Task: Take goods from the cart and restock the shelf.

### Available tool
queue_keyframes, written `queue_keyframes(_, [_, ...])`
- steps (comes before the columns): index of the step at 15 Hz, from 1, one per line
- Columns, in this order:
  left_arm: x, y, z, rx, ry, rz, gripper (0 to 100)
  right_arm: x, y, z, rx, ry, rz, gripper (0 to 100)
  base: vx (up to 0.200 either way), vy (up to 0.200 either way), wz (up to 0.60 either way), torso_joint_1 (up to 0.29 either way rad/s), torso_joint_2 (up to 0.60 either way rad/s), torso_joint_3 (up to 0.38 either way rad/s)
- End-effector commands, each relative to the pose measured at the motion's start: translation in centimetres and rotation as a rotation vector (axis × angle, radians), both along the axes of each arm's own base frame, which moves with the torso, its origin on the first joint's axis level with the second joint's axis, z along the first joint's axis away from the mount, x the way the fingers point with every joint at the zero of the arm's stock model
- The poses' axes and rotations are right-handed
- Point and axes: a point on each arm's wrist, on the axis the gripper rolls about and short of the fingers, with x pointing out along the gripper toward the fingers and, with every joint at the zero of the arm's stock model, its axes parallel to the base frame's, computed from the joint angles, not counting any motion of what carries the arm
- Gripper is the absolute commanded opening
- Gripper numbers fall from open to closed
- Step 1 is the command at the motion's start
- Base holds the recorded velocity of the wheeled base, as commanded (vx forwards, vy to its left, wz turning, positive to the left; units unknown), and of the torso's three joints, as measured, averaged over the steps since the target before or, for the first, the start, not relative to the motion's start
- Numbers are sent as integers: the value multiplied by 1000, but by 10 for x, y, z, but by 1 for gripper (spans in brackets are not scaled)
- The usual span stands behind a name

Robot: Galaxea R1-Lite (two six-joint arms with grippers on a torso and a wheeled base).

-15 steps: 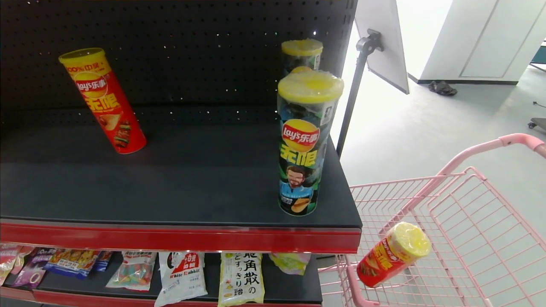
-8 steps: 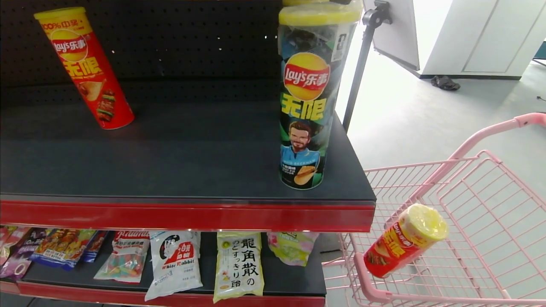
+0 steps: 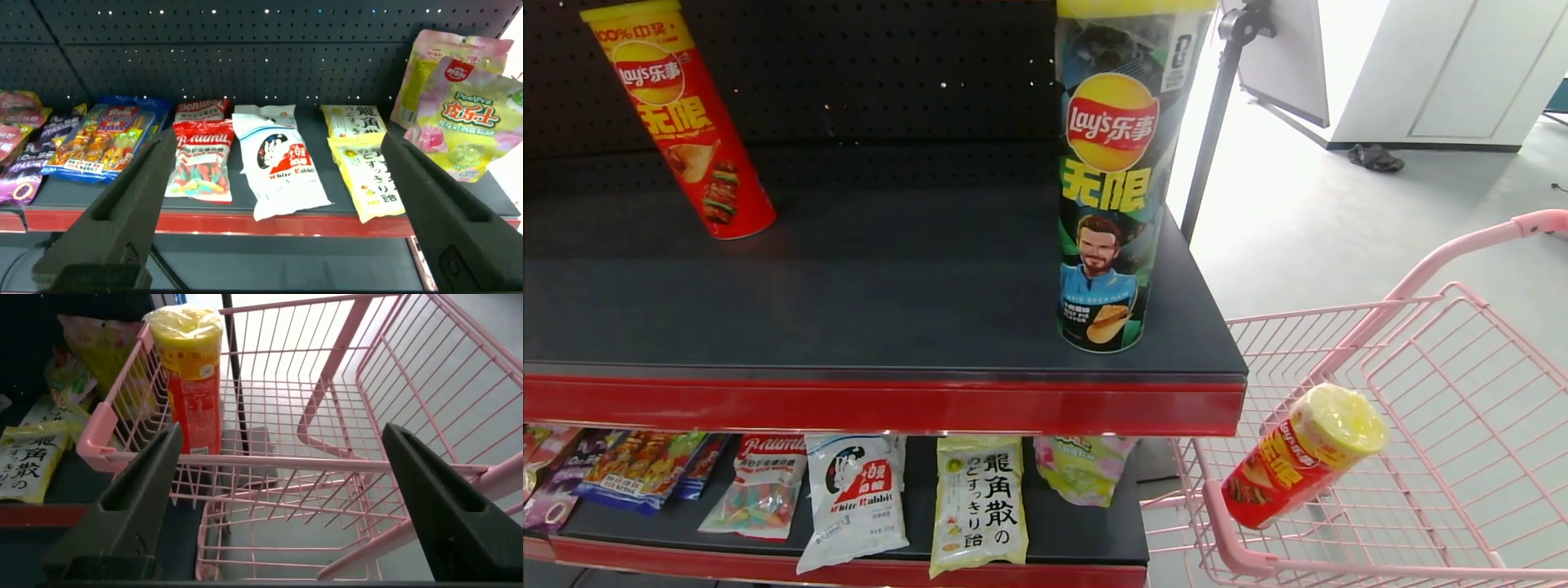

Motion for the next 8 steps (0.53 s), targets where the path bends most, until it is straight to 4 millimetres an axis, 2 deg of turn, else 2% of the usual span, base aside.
queue_keyframes(1, [0,0,0,0,1,1,100,0,0,0,0,-1,4,100,0,0,0,0,0,0])
queue_keyframes(2, [0,0,0,0,1,1,100,-7,1,35,-1,-120,59,100,0,0,0,0,0,0])
queue_keyframes(3, [0,0,0,0,1,1,100,4,1,81,-3,-98,100,100,0,0,0,0,0,0])
queue_keyframes(4, [0,0,0,0,1,1,100,21,2,120,-2,-92,131,100,0,0,0,0,0,0])
queue_keyframes(5, [0,0,0,0,1,1,100,42,4,149,12,-70,173,100,0,0,0,0,0,0])
queue_keyframes(6, [0,0,0,0,1,1,100,61,7,159,42,-26,207,100,0,0,0,0,0,0])
queue_keyframes(7, [0,0,0,0,1,1,100,69,8,157,50,8,220,100,0,0,0,0,0,0])
queue_keyframes(8, [0,0,0,0,1,2,100,89,12,139,55,134,242,100,0,0,0,0,0,0])
